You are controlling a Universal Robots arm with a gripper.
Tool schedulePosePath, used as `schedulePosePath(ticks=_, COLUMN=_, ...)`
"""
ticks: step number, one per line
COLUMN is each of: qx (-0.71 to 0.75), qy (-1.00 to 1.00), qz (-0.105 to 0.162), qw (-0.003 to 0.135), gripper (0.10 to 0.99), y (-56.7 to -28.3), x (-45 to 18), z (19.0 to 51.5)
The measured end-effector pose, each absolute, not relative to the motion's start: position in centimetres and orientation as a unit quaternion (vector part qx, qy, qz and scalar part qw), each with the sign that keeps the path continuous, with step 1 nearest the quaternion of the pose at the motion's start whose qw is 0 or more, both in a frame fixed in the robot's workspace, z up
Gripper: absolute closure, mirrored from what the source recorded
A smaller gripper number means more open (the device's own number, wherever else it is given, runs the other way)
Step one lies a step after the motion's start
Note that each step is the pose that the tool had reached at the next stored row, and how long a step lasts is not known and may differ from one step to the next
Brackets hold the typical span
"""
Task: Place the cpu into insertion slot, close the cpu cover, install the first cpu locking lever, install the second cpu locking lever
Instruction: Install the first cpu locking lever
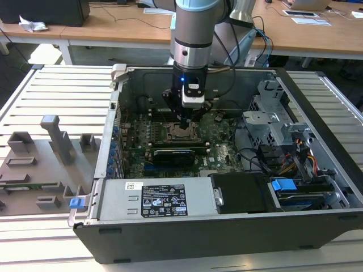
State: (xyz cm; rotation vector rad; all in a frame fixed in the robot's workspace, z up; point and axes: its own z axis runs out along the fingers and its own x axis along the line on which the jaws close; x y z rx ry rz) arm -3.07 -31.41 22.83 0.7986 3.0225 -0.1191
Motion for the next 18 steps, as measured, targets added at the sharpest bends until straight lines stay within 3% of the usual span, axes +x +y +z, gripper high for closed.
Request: schedulePosePath(ticks=18, qx=0.16, qy=0.986, qz=-0.037, qw=0.01, gripper=0.98, y=-31.41, x=-3.07, z=22.84)
